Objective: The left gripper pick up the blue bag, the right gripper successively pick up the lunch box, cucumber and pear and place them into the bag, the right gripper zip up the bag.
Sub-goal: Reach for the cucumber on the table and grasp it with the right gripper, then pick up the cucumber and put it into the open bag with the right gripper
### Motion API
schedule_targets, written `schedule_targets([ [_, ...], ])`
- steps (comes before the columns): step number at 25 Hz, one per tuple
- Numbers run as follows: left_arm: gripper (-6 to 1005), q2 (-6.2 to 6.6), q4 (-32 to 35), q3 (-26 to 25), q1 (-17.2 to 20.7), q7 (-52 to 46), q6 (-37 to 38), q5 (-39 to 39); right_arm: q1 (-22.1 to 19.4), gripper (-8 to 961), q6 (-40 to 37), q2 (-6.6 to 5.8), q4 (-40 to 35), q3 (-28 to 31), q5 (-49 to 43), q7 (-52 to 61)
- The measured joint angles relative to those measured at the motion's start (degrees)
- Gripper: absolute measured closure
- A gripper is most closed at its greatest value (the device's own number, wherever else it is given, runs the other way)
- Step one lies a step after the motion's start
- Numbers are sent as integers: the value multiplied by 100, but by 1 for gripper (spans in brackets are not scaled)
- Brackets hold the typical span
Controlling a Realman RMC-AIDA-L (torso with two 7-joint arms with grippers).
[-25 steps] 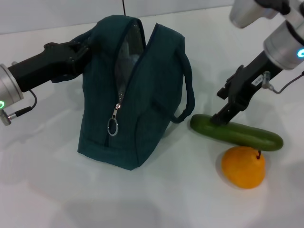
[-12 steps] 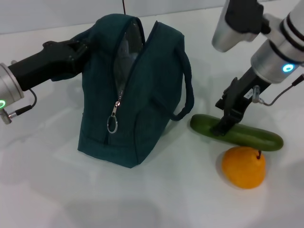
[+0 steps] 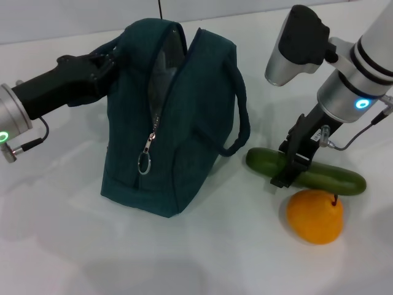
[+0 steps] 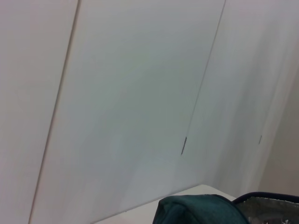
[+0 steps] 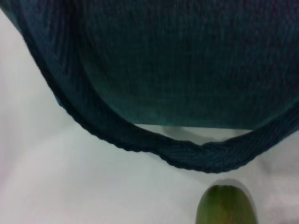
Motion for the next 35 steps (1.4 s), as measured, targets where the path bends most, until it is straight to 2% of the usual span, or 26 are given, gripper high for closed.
schedule_targets([
  [8, 946, 0, 0, 0, -7, 5, -15, 12, 1, 147, 121, -8, 9, 0, -14, 136],
  [19, 946, -9, 0, 1, 18, 60, -19, 3, 91, 321, 94, -5, 171, 28, 24, 188],
  [28, 946, -8, 0, 1, 29, 61, -8, 25, 34, 370, 98, -15, 104, 95, 43, 241],
  [32, 946, -4, -1, 0, 62, 70, 20, 28, -49, 386, -33, -43, -144, 508, 116, 173],
  [35, 946, -3, -1, 1, 83, 90, 32, 20, -214, 385, -290, -88, -507, 1210, 423, -42],
])
